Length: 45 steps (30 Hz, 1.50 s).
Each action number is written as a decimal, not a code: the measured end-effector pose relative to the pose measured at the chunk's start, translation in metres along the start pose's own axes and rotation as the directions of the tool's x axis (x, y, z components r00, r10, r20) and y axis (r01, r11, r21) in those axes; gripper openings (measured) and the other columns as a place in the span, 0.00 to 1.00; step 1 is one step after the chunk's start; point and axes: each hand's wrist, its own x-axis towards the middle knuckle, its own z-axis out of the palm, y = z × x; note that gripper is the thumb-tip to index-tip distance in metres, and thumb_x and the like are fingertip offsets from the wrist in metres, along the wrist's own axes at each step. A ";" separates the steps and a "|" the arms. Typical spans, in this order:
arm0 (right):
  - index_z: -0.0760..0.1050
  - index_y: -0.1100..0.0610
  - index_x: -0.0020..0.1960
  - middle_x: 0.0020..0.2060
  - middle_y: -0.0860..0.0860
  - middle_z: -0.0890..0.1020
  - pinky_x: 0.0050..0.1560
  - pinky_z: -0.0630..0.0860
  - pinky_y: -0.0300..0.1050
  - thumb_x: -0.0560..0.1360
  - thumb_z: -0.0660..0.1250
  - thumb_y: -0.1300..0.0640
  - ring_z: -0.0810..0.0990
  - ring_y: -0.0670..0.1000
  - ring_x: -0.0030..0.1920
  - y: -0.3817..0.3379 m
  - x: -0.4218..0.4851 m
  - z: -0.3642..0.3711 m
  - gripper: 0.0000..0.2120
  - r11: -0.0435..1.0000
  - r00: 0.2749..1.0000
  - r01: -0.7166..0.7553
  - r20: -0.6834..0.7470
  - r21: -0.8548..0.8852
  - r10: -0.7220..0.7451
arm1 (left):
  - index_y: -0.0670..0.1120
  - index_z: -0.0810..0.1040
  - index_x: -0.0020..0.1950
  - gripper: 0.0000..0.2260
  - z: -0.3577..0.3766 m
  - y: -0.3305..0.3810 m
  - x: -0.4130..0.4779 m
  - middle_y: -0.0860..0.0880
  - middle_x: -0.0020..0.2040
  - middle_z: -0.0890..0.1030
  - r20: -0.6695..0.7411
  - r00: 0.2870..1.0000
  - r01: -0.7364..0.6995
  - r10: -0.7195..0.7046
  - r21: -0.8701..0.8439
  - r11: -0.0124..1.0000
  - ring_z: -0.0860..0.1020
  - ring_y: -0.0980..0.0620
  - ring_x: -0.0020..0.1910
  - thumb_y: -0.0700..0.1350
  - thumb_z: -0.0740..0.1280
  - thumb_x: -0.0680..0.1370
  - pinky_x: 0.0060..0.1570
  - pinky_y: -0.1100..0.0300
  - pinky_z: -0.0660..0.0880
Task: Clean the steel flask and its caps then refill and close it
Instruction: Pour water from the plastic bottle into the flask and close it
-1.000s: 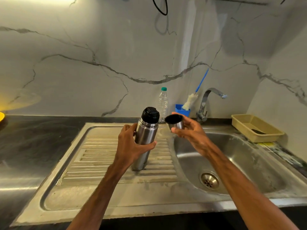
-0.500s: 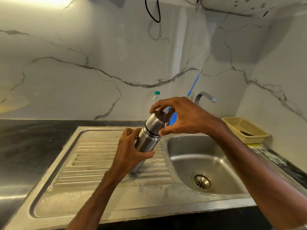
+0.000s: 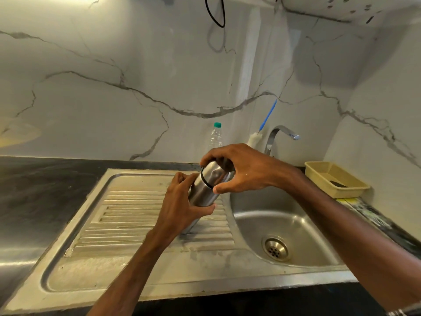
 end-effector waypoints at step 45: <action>0.83 0.53 0.60 0.48 0.46 0.85 0.49 0.81 0.36 0.64 0.82 0.46 0.82 0.44 0.48 0.000 0.007 -0.007 0.26 0.997 0.990 0.068 -0.125 0.036 -0.063 | 0.48 0.79 0.61 0.35 -0.003 0.000 0.001 0.52 0.50 0.74 0.002 1.000 0.026 -0.027 0.029 0.999 0.73 0.55 0.46 0.59 0.84 0.59 0.45 0.66 0.72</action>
